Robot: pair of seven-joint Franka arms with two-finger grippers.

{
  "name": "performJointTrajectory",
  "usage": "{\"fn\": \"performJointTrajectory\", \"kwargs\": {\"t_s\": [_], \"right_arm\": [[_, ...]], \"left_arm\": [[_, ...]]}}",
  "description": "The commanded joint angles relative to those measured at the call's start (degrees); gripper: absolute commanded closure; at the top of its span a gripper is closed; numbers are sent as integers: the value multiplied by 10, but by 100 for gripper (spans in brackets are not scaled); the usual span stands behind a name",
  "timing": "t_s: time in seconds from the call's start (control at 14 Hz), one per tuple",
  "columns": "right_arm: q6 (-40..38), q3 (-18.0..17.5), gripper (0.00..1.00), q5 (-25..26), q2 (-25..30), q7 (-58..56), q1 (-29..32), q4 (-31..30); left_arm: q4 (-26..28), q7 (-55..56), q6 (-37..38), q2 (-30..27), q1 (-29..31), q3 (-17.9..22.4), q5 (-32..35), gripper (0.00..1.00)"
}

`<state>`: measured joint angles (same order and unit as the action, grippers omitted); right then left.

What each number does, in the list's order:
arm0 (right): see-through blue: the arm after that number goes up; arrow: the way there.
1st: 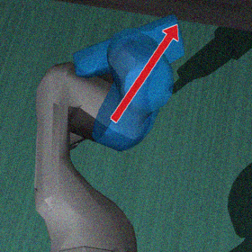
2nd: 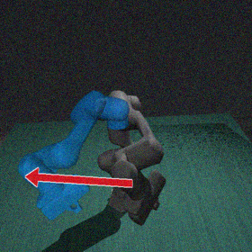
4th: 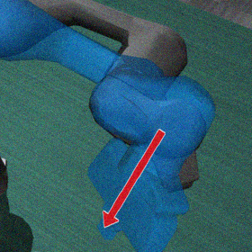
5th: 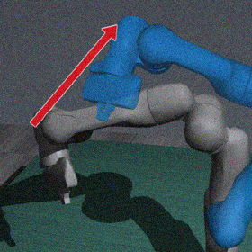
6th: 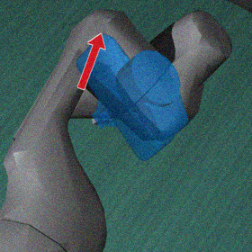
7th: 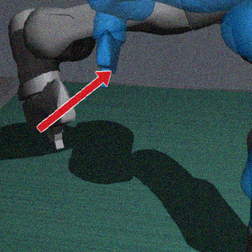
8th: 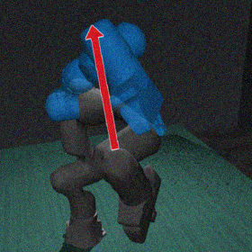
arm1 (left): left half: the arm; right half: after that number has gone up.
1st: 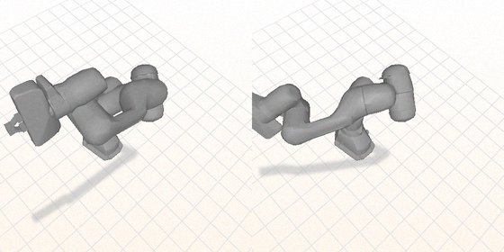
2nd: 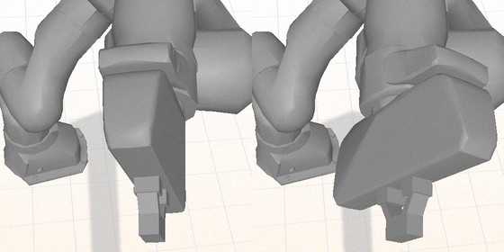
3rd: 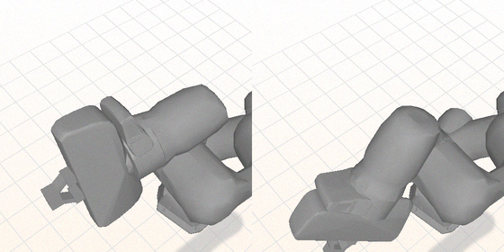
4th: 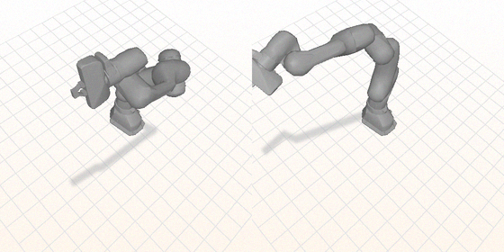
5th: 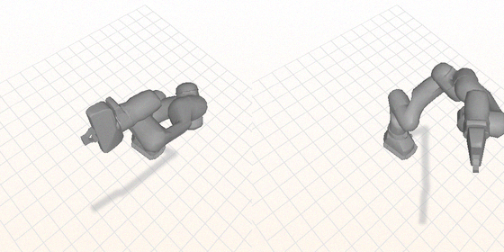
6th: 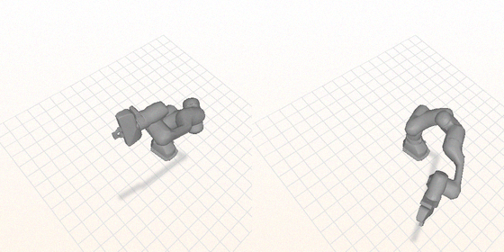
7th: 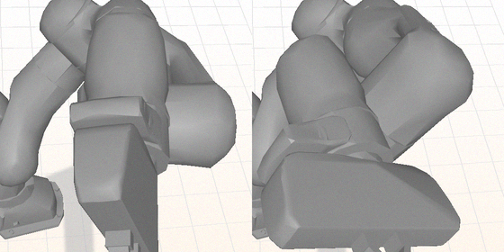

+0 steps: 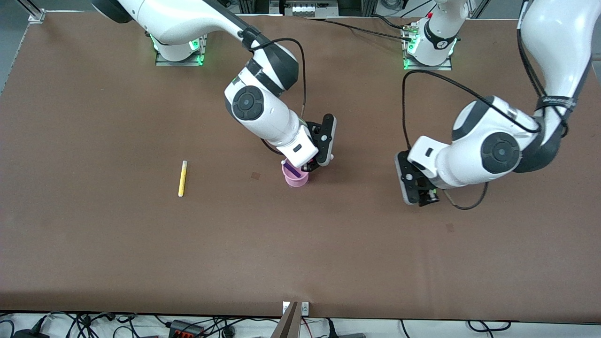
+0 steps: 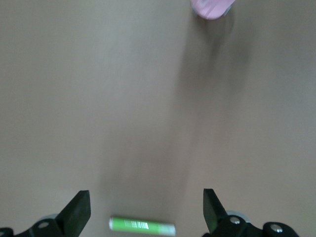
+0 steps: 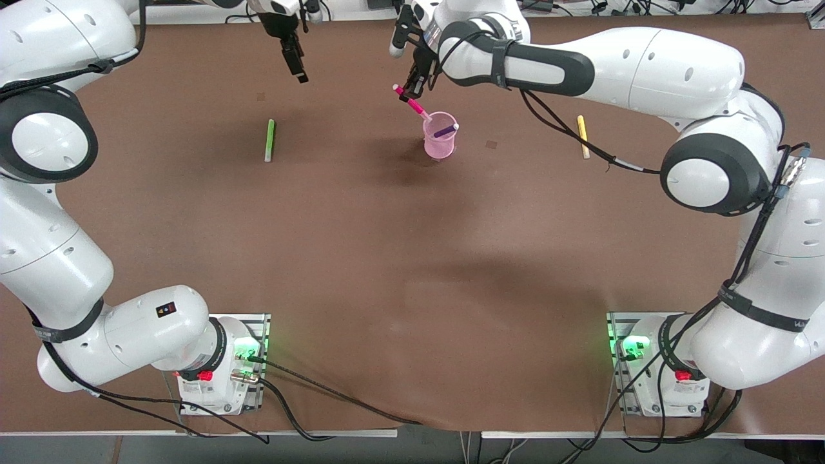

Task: Organize pens into pink holder with both arms
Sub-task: 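Position the pink marker above the cup while the left gripper retracts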

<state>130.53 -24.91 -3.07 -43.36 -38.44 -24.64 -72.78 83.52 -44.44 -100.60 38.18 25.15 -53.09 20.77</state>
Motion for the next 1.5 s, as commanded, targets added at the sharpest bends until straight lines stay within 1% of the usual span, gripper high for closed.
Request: {"fn": "performJointTrajectory", "kwargs": {"t_s": [0.0, 0.07, 0.14, 0.29, 0.36, 0.43, 0.5, 0.64, 0.79, 0.93, 1.07, 1.29, 1.43], "right_arm": [[9, 35, 100, 27, -3, 14, -25, 5], [10, 36, 100, 43, -4, 14, -25, 5], [10, 36, 100, 50, -8, 14, -25, 5], [12, 36, 100, 50, -12, 14, -24, 5], [12, 36, 100, 49, -13, 14, -24, 5], [13, 36, 100, 50, -13, 14, -24, 5], [17, 36, 100, 50, -13, 13, -24, 5], [17, 36, 100, 56, -13, 11, -23, 4], [17, 36, 100, 57, -15, 14, -26, 2], [17, 36, 100, 56, -21, 14, -28, -3], [15, 36, 100, 56, -21, 14, -27, -10], [11, 36, 100, 56, -20, 15, -27, -22], [10, 36, 100, 56, -20, 16, -27, -29]], "left_arm": [[-16, 46, 49, -34, 1, 24, 6, 0], [-17, 46, 58, -49, -3, 40, -10, 0], [-13, 46, 59, -75, -21, 80, -46, 0], [-13, 47, 58, -104, -72, 192, -121, 0], [-11, 49, 57, -114, -83, 232, -162, 0], [-8, 50, 56, -122, -88, 263, -188, 0], [-5, 52, 53, -135, -106, 300, -195, 0], [20, 73, 45, -173, -164, 377, -196, 0], [36, 112, 41, -208, -179, 403, -195, 0], [49, 188, 42, -228, -179, 417, -195, 0], [51, 265, 42, -230, -179, 419, -195, 0], [49, 331, 41, -235, -182, 427, -196, 0], [48, 355, 40, -235, -181, 427, -194, 0]]}}
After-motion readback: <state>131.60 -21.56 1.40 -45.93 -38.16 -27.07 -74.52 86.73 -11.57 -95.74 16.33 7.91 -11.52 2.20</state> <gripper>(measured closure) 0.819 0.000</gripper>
